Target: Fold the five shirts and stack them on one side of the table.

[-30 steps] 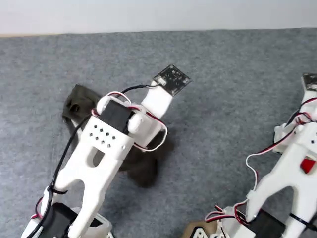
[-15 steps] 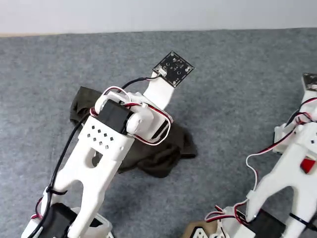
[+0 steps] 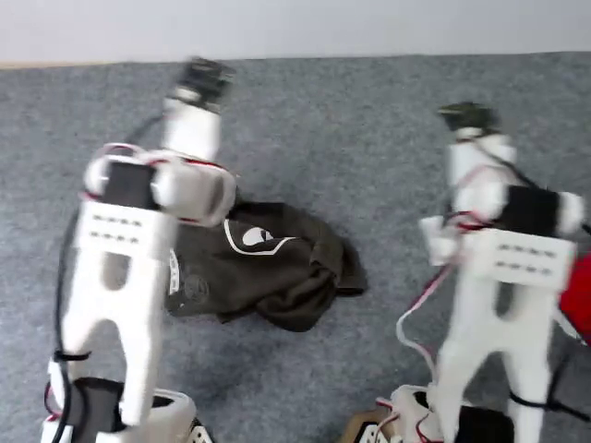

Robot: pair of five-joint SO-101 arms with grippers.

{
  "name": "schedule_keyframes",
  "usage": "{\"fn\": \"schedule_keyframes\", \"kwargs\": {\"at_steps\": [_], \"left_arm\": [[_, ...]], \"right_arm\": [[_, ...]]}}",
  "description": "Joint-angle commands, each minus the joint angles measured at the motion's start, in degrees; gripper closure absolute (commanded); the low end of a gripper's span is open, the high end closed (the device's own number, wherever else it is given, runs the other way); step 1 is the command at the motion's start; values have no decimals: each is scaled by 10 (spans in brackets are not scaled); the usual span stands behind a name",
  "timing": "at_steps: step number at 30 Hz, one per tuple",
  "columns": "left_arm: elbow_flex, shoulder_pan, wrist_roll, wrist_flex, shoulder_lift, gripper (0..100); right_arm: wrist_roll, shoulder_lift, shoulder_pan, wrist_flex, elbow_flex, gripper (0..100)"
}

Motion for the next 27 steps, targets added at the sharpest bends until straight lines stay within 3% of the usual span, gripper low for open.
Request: {"fn": "schedule_keyframes", "kwargs": {"at_steps": [1, 8, 15, 21, 27], "left_arm": [[-6, -105, -28, -7, 4, 822], [-4, -217, -51, 1, 19, 822], [56, -255, -71, -18, 18, 823], [111, -291, -71, -49, 16, 823], [115, -308, -71, -49, 16, 823]], "right_arm": [[-47, 39, -91, 17, -31, 980], [-117, 130, -210, 23, -132, 956], [-295, 159, -288, 24, -167, 708], [-301, 203, -346, 23, -169, 703], [-302, 261, -346, 22, -169, 703]]}}
